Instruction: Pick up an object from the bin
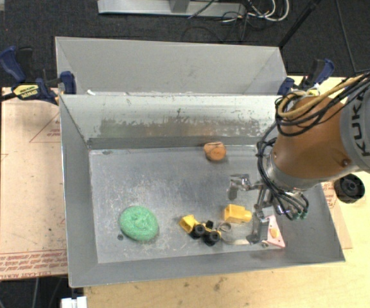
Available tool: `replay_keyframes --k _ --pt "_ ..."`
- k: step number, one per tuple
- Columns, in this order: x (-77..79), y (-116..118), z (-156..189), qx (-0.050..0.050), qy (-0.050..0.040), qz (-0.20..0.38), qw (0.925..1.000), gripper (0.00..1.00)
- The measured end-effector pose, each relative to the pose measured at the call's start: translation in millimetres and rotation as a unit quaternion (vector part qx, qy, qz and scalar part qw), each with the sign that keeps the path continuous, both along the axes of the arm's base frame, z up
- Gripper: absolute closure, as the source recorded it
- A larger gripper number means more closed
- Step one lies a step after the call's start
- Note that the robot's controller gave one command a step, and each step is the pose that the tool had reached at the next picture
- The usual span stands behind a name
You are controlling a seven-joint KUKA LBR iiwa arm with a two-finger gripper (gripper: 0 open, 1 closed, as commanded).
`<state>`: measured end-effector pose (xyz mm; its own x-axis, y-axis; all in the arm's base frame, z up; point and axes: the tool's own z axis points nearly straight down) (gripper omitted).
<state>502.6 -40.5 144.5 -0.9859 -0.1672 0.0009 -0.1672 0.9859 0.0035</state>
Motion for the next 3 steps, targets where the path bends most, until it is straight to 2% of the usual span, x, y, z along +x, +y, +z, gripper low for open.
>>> replay_keyframes --k 1,2,3 --pt "16.6 -20 -49 -0.002 -0.0047 0.031 0.9995 0.00" --pt "8.8 -1 -75 -0.001 -0.0007 -0.042 0.9991 1.00" --pt "8.8 -1 -75 -0.001 -0.0006 -0.042 0.9991 0.00"
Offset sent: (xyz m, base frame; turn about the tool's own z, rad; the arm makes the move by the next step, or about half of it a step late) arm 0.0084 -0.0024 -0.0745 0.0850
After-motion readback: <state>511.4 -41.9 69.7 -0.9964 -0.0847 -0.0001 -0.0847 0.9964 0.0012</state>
